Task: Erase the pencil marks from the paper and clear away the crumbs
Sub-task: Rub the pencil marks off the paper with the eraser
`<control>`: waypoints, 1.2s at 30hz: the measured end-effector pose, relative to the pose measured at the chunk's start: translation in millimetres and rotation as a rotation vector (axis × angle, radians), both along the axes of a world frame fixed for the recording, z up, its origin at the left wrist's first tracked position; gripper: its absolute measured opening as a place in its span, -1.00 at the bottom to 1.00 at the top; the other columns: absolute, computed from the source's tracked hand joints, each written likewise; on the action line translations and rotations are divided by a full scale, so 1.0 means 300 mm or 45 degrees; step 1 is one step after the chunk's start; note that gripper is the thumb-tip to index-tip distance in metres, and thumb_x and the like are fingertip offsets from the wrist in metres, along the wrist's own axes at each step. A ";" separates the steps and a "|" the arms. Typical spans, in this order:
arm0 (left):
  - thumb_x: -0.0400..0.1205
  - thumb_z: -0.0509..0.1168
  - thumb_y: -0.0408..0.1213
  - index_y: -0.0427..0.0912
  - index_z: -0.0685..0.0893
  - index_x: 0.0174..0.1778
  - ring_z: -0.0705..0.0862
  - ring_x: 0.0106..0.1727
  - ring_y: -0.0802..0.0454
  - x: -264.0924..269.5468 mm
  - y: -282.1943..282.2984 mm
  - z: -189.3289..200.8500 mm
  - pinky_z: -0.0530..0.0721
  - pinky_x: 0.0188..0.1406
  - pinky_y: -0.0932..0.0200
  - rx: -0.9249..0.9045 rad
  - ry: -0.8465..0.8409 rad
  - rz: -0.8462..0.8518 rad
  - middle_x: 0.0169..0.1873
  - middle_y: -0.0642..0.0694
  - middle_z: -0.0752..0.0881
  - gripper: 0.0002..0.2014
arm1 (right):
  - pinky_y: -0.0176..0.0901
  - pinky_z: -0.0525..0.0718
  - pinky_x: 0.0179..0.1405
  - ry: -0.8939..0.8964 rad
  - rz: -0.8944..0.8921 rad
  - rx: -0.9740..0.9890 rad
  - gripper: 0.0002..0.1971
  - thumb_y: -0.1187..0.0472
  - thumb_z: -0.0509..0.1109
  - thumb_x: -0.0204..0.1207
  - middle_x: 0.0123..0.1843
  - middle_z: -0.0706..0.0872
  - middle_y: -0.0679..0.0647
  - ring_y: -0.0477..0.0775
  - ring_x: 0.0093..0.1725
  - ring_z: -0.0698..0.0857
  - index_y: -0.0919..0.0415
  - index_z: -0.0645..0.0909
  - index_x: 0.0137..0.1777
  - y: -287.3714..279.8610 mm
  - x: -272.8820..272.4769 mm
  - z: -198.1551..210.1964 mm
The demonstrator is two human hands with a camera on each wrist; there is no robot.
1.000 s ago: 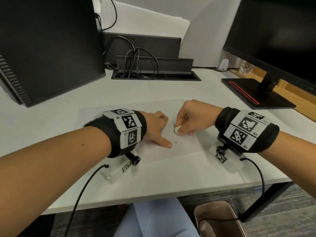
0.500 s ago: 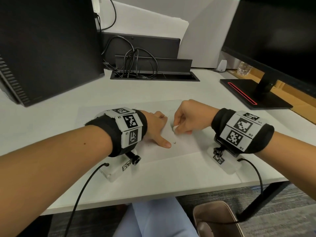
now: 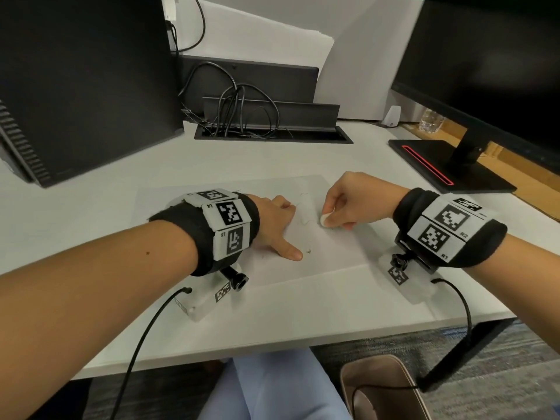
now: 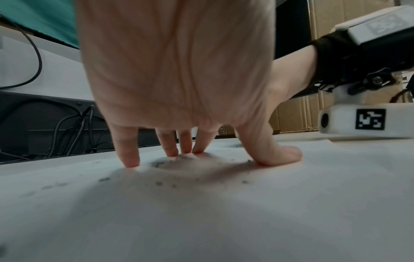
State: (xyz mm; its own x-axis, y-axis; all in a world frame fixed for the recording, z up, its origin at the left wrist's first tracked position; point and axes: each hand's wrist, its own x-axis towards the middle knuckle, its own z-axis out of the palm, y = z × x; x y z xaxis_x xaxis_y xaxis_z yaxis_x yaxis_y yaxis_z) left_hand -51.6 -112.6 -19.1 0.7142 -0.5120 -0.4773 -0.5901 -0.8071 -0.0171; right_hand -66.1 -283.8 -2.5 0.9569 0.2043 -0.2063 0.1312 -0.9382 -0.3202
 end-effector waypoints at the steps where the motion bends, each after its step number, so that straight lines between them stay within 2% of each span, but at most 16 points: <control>1: 0.55 0.19 0.27 -0.18 -0.11 0.66 0.15 0.62 -0.06 0.001 0.000 0.000 0.24 0.55 -0.07 -0.005 -0.001 0.002 0.65 -0.02 -0.07 -0.05 | -0.37 0.54 -0.30 0.026 0.015 -0.007 -0.93 0.21 0.49 0.41 -0.49 0.71 0.02 -0.16 -0.54 0.57 0.12 0.69 -0.28 0.005 -0.007 0.000; 5: 0.54 0.19 0.29 -0.18 -0.15 0.67 0.13 0.62 -0.05 0.002 0.000 0.002 0.24 0.56 -0.07 -0.003 0.001 0.008 0.65 -0.02 -0.10 -0.03 | -0.45 0.57 -0.35 0.181 0.128 0.095 -0.93 0.24 0.52 0.37 -0.52 0.72 -0.08 -0.16 -0.53 0.61 0.14 0.73 -0.31 0.024 -0.044 -0.003; 8: 0.54 0.18 0.29 -0.18 -0.15 0.66 0.12 0.62 -0.07 0.003 0.001 0.000 0.22 0.56 -0.09 -0.004 0.009 0.015 0.65 -0.02 -0.10 -0.03 | -0.43 0.55 -0.34 0.068 0.078 0.034 -0.93 0.22 0.51 0.39 -0.46 0.73 0.06 -0.16 -0.54 0.59 0.16 0.73 -0.30 0.017 -0.030 -0.005; 12: 0.54 0.17 0.30 -0.16 -0.19 0.66 0.13 0.62 -0.08 0.002 0.002 0.001 0.25 0.55 -0.07 0.009 0.015 0.020 0.65 0.00 -0.14 -0.01 | -0.48 0.54 -0.36 0.121 0.138 0.043 -0.89 0.25 0.50 0.37 -0.57 0.67 -0.09 -0.21 -0.57 0.56 0.10 0.70 -0.35 0.048 -0.033 -0.012; 15: 0.52 0.20 0.30 -0.14 -0.14 0.67 0.18 0.60 -0.09 0.004 0.003 0.000 0.28 0.52 -0.07 -0.018 0.022 0.020 0.63 0.01 -0.07 -0.02 | -0.44 0.53 -0.36 -0.016 0.099 -0.073 -0.89 0.27 0.48 0.36 -0.67 0.61 -0.16 -0.27 -0.61 0.54 0.11 0.70 -0.37 0.035 0.003 -0.011; 17: 0.49 0.25 0.31 -0.09 -0.08 0.66 0.22 0.56 -0.12 0.006 0.009 -0.004 0.31 0.50 -0.11 -0.024 0.014 0.014 0.60 0.02 0.04 -0.02 | -0.35 0.60 -0.29 -0.062 0.046 -0.063 -0.92 0.24 0.50 0.39 -0.58 0.67 -0.13 -0.27 -0.58 0.56 0.14 0.71 -0.31 0.007 0.036 -0.002; 19: 0.46 0.29 0.30 -0.04 -0.03 0.65 0.24 0.53 -0.12 0.013 0.020 -0.003 0.33 0.48 -0.14 -0.043 0.013 0.026 0.56 0.02 0.12 -0.03 | -0.24 0.64 -0.21 -0.042 0.030 0.028 -0.91 0.19 0.50 0.43 -0.39 0.75 0.07 -0.20 -0.50 0.60 0.21 0.75 -0.19 -0.008 0.059 0.009; 20: 0.47 0.30 0.28 -0.03 0.01 0.64 0.25 0.52 -0.11 0.017 0.024 -0.001 0.33 0.48 -0.14 -0.064 0.018 0.037 0.54 0.02 0.15 -0.06 | -0.22 0.64 -0.20 -0.043 0.034 0.054 -0.89 0.18 0.49 0.44 -0.36 0.75 0.10 -0.18 -0.49 0.60 0.23 0.75 -0.14 -0.010 0.066 0.010; 22: 0.49 0.32 0.24 0.01 0.07 0.62 0.25 0.50 -0.11 0.026 0.028 0.005 0.33 0.46 -0.11 -0.113 0.034 0.059 0.51 0.01 0.18 -0.12 | -0.22 0.60 -0.18 -0.055 0.052 0.056 -0.89 0.18 0.49 0.44 -0.32 0.71 0.05 -0.22 -0.48 0.57 0.21 0.74 -0.11 -0.005 0.079 0.004; 24: 0.49 0.33 0.22 0.03 0.07 0.62 0.24 0.50 -0.11 0.035 0.027 0.008 0.32 0.46 -0.10 -0.139 0.038 0.066 0.50 0.01 0.18 -0.13 | -0.19 0.60 -0.10 -0.028 0.070 0.048 -0.87 0.17 0.51 0.42 -0.24 0.73 0.03 -0.19 -0.37 0.58 0.21 0.75 -0.09 0.008 0.090 -0.009; 28: 0.45 0.31 0.30 0.07 -0.02 0.65 0.18 0.53 -0.11 0.060 0.028 0.006 0.28 0.51 -0.13 -0.111 0.032 0.073 0.54 0.01 0.11 -0.05 | -0.31 0.63 -0.23 0.042 0.062 0.092 -0.90 0.17 0.51 0.43 -0.34 0.74 0.09 -0.09 -0.42 0.63 0.19 0.69 -0.20 0.041 0.115 -0.020; 31: 0.44 0.27 0.35 0.15 -0.07 0.65 0.12 0.56 -0.12 0.076 0.029 -0.001 0.24 0.53 -0.17 -0.107 0.049 0.079 0.58 0.04 0.05 -0.04 | -0.37 0.62 -0.40 0.111 0.040 0.119 -0.89 0.21 0.47 0.45 -0.37 0.71 0.16 0.02 -0.44 0.63 0.24 0.63 -0.15 0.059 0.122 -0.022; 33: 0.45 0.26 0.35 0.18 -0.08 0.65 0.10 0.57 -0.13 0.082 0.027 -0.007 0.25 0.52 -0.18 -0.113 0.052 0.075 0.60 0.04 0.02 -0.06 | -0.39 0.59 -0.49 0.181 0.089 0.160 -0.91 0.25 0.47 0.44 -0.41 0.68 0.15 0.02 -0.47 0.59 0.25 0.62 -0.18 0.072 0.109 -0.021; 36: 0.45 0.25 0.36 0.18 -0.04 0.64 0.07 0.57 -0.13 0.084 0.024 -0.009 0.26 0.51 -0.21 -0.106 0.055 0.055 0.61 0.03 0.00 -0.08 | -0.37 0.58 -0.49 0.279 0.178 0.205 -0.89 0.27 0.50 0.42 -0.47 0.66 0.10 -0.03 -0.50 0.59 0.19 0.64 -0.29 0.086 0.093 -0.020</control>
